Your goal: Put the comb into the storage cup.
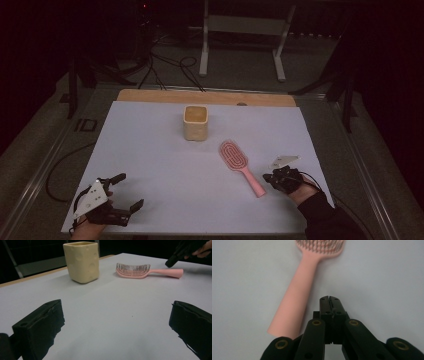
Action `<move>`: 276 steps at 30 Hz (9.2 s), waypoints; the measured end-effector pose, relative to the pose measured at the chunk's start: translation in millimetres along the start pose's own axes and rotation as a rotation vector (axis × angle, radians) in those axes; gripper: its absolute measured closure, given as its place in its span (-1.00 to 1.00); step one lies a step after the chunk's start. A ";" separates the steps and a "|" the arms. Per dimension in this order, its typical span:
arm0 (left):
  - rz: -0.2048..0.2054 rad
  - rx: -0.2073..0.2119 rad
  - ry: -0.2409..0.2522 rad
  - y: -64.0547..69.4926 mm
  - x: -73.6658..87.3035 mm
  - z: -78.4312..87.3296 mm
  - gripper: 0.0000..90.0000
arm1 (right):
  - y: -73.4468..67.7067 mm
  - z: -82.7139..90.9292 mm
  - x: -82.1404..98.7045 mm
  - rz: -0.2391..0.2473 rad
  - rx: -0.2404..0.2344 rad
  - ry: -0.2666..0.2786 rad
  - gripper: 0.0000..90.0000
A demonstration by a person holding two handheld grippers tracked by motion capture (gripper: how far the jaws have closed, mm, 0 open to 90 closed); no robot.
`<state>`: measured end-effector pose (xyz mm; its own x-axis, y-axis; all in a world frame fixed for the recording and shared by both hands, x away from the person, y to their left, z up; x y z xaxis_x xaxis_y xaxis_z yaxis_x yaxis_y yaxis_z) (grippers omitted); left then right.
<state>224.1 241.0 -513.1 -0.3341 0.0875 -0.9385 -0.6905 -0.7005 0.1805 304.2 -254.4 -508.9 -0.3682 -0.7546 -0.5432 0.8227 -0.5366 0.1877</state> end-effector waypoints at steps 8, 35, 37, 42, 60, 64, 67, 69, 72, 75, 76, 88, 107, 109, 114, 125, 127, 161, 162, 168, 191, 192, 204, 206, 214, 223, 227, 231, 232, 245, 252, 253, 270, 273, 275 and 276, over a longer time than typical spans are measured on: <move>-0.002 0.000 0.002 -0.1 -0.4 0.2 -1.00 | 7.3 17.6 -12.7 -0.053 0.030 0.039 0.98; 0.004 0.004 0.004 -0.4 -0.4 0.6 -1.00 | -1.3 0.2 -64.1 -0.155 -0.014 -0.009 -0.79; 0.004 0.004 0.004 -0.3 -0.4 0.8 -1.00 | -0.5 -3.5 -66.1 -0.164 -0.002 -0.013 -0.79; 0.006 0.004 0.006 -0.5 -0.4 1.0 -1.00 | 5.3 -17.5 -66.9 -0.208 -0.089 -0.090 -0.68; 0.005 0.005 0.003 -0.2 -0.3 1.4 -1.00 | -0.9 -49.0 -71.9 -0.217 -0.022 -0.253 -0.60; 0.003 0.006 0.005 0.0 -0.5 1.7 -1.00 | -1.9 -52.3 -73.5 -0.226 -0.011 -0.294 -0.41; 0.001 0.007 0.004 0.4 -0.6 1.8 -1.00 | -1.5 -54.2 -75.2 -0.230 -0.010 -0.322 -0.23; 0.001 0.005 0.005 0.6 -0.7 1.9 -1.00 | -1.7 -55.5 -75.9 -0.220 -0.010 -0.345 -0.13; 0.002 0.005 0.006 0.5 -0.7 2.1 -1.00 | -1.7 -56.8 -76.2 -0.220 0.003 -0.364 0.02; 0.001 0.006 0.006 0.8 -0.7 2.1 -1.00 | 0.1 -58.2 -75.8 -0.236 0.002 -0.372 0.11; 0.001 0.006 0.007 0.9 -0.7 2.1 -1.00 | 0.1 -59.0 -75.7 -0.241 -0.006 -0.381 0.13; 0.001 0.009 0.007 1.3 -0.7 2.5 -1.00 | -2.3 -66.6 -80.4 -0.251 -0.045 -0.418 0.47; 0.001 0.007 0.004 1.0 -0.3 2.2 -1.00 | -5.6 -65.0 -78.2 -0.206 -0.031 -0.385 0.57; 0.001 0.007 0.004 0.8 -0.2 2.1 -1.00 | -6.1 -64.3 -77.5 -0.208 -0.032 -0.377 0.57; 0.000 0.006 0.001 0.4 0.0 2.0 -1.00 | -6.7 -61.8 -75.2 -0.208 -0.018 -0.339 0.57; 0.004 0.005 0.002 0.1 0.1 1.8 -1.00 | 2.3 -40.5 -80.3 -0.244 0.022 -0.175 0.57; 0.001 0.005 0.001 0.2 0.1 1.8 -1.00 | 3.9 -36.0 -83.1 -0.253 0.015 -0.133 0.57; 0.016 0.005 0.005 -1.5 0.5 1.4 -1.00 | 5.9 -4.6 -136.6 -0.193 0.101 0.388 0.57; 0.017 0.005 0.004 -1.6 0.5 1.2 -1.00 | 6.4 -5.0 -138.6 -0.189 0.092 0.396 0.57; 0.016 0.005 0.003 -1.5 0.7 1.4 -1.00 | 8.7 -7.7 -155.5 -0.127 0.072 0.472 0.57; 0.014 0.008 0.003 -1.3 0.8 1.6 -1.00 | 25.4 -14.0 -213.6 -0.094 -0.010 0.618 0.57; 0.015 0.009 0.002 -1.4 0.8 1.5 -1.00 | 26.5 -14.3 -215.8 -0.096 -0.011 0.622 0.57; 0.018 0.011 0.004 -1.5 0.8 1.5 -1.00 | 40.8 -23.2 -241.3 -0.078 -0.027 0.665 0.57; 0.019 0.011 0.005 -1.4 0.8 1.6 -1.00 | 43.3 -24.4 -244.8 -0.077 -0.037 0.674 0.57; 0.020 0.010 0.005 -1.8 0.7 1.4 -1.00 | 51.4 -24.9 -260.0 -0.061 -0.035 0.690 0.57; 0.023 0.014 0.007 -2.1 0.6 1.7 -1.00 | 59.3 -21.3 -276.7 -0.033 -0.014 0.730 0.57; 0.024 0.014 0.009 -2.5 0.4 1.9 -1.00 | 62.5 -22.4 -283.8 -0.026 -0.011 0.734 0.57; 0.027 0.014 0.010 -2.8 0.4 2.1 -1.00 | 63.9 -23.7 -290.0 -0.020 -0.019 0.736 0.57; 0.026 0.016 0.009 -3.1 0.5 2.1 -1.00 | 64.4 -24.2 -291.6 -0.020 -0.013 0.735 0.57; 0.036 0.017 0.015 -4.2 0.4 2.8 -1.00 | 74.2 -36.5 -311.2 0.012 -0.045 0.807 0.57; 0.038 0.021 0.019 -4.3 0.3 3.0 -1.00 | 80.5 -48.0 -312.8 0.006 -0.054 0.861 0.57; 0.038 0.021 0.018 -4.3 0.4 3.0 -1.00 | 81.6 -49.8 -312.3 0.005 -0.047 0.865 0.56; 0.039 0.026 0.016 -3.9 0.8 3.0 -1.00 | 77.7 -89.9 -298.7 0.025 -0.092 0.861 0.57; 0.038 0.026 0.014 -3.7 1.1 2.5 -1.00 | 76.3 -96.3 -295.3 0.029 -0.098 0.855 0.57; 0.039 0.027 0.015 -3.8 0.9 2.6 -1.00 | 75.9 -100.1 -292.5 0.031 -0.108 0.851 0.57; 0.038 0.026 0.015 -3.9 0.9 2.7 -1.00 | 75.7 -101.9 -291.1 0.033 -0.107 0.853 0.57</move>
<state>224.8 245.7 -513.9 -0.3506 0.0506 -0.9352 -0.6942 -0.6843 0.2232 517.8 -36.8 -420.0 0.0729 -0.2039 -0.9763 0.8796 -0.4482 0.1593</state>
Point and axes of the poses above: each handheld gripper's, and its own axes: z roughly backward along the jaws, x roughly out of its underside, y roughly to its right, the point moved 3 cm from there along -z, roughly forward along the jaws, and after that the axes turned 12 degrees about z, right-handed, at the moved point
